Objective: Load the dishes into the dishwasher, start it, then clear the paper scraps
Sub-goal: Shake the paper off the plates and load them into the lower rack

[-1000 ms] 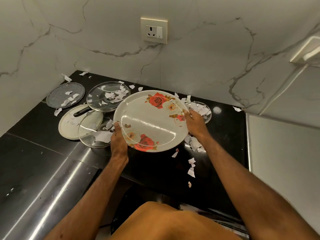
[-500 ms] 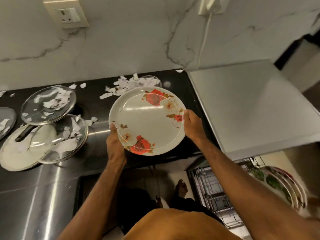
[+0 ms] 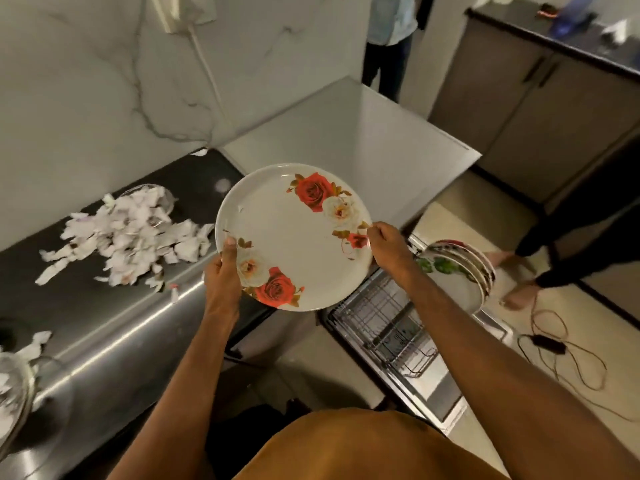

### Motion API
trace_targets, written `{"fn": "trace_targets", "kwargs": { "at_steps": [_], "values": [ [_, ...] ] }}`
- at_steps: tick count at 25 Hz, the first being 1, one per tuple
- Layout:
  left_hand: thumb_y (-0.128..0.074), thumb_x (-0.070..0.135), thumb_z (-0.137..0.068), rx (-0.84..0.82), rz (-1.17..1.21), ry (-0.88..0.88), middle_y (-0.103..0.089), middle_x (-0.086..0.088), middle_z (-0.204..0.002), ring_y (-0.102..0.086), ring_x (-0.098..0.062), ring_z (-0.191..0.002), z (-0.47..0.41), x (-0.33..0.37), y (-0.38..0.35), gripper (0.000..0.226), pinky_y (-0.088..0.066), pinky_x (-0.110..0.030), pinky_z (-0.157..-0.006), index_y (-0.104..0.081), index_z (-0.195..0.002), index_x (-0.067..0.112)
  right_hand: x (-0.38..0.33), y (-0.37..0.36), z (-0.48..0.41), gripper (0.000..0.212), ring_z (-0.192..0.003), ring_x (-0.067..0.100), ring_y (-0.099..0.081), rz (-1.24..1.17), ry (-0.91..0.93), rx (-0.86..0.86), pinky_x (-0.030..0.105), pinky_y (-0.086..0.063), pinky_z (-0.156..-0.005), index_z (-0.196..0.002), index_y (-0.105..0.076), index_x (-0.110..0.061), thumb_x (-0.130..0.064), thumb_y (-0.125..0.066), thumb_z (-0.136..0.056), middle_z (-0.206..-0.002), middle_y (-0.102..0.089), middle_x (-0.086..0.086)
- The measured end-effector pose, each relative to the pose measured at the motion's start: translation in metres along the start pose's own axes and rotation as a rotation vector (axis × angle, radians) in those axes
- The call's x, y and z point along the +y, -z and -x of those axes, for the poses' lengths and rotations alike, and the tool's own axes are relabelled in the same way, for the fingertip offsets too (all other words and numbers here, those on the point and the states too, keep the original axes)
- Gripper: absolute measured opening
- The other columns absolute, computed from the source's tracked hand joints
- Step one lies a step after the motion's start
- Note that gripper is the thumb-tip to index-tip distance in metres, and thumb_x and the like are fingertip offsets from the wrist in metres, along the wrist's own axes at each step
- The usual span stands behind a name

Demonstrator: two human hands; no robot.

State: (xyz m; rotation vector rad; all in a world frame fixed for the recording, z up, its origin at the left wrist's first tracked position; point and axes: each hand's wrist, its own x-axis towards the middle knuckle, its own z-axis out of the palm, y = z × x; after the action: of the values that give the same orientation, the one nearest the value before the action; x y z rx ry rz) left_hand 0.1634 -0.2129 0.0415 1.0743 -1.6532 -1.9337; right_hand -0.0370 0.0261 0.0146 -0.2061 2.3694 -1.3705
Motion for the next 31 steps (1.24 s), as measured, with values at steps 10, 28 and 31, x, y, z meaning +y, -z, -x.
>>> {"fn": "trace_targets", "kwargs": {
  "at_steps": [10,28,31],
  "values": [
    [-0.071,0.048,-0.094,-0.435,-0.518,-0.075,-0.080,0.001,-0.101,-0.077,-0.018,-0.094,0.011,0.012,-0.173,0.033,-0.062,-0.049,-0.090,-0.076,-0.111,0.020,0.146,0.148,0.020,0.035,-0.097,0.019,-0.077,-0.294,-0.235,0.155,0.049,-0.064,-0.085,-0.116,-0.070,-0.031,-0.043,-0.074,-0.084,-0.103,-0.079,-0.004],
    [-0.059,0.016,-0.100,-1.111,-1.362,-0.401,-0.074,-0.007,-0.110,-0.069,-0.018,-0.088,-0.075,-0.074,-0.423,0.030,-0.062,-0.036,-0.077,-0.070,-0.127,0.020,0.275,0.237,0.011,0.030,-0.108,0.036,-0.068,0.207,-0.452,0.285,0.032,-0.046,-0.085,-0.120,-0.074,-0.012,-0.029,-0.054,-0.107,-0.115,-0.074,0.016],
    [-0.069,0.021,-0.095,-1.200,-1.471,-0.464,-0.074,-0.007,-0.108,-0.065,-0.017,-0.085,-0.091,-0.108,-0.462,0.032,-0.060,-0.037,-0.082,-0.069,-0.127,0.019,0.304,0.227,-0.004,0.028,-0.104,0.034,-0.070,0.254,-0.497,0.307,0.036,-0.052,-0.090,-0.127,-0.073,-0.013,-0.018,-0.055,-0.106,-0.115,-0.075,0.015]
  ]
}}
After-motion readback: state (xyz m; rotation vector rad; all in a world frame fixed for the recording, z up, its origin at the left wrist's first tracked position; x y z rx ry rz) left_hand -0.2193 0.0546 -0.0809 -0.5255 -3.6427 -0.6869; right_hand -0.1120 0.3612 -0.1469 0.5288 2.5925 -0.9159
